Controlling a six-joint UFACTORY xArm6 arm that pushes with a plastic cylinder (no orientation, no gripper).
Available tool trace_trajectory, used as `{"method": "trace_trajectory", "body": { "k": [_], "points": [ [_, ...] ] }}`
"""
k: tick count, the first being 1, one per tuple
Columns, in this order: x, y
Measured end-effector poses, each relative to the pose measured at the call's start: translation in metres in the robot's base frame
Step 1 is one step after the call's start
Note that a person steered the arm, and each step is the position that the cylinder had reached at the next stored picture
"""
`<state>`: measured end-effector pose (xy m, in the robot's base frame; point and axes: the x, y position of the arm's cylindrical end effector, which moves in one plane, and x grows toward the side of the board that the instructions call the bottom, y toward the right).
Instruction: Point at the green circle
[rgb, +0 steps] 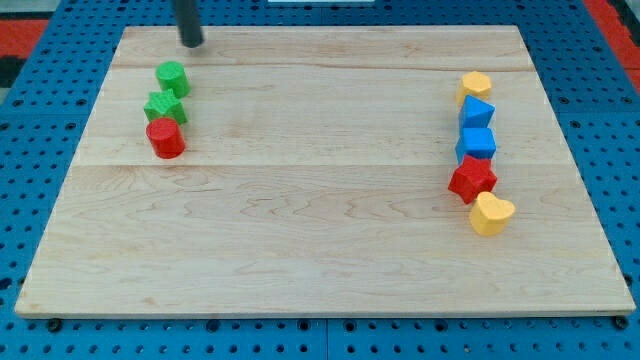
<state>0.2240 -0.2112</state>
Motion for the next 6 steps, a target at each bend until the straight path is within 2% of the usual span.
{"method": "trace_trajectory", "body": {
  "k": [1,2,4,6],
  "points": [
    [0.034,-0.061],
    [0.042,-0.077],
    [0.082,-0.065],
    [0.078,-0.002]
  ]
}}
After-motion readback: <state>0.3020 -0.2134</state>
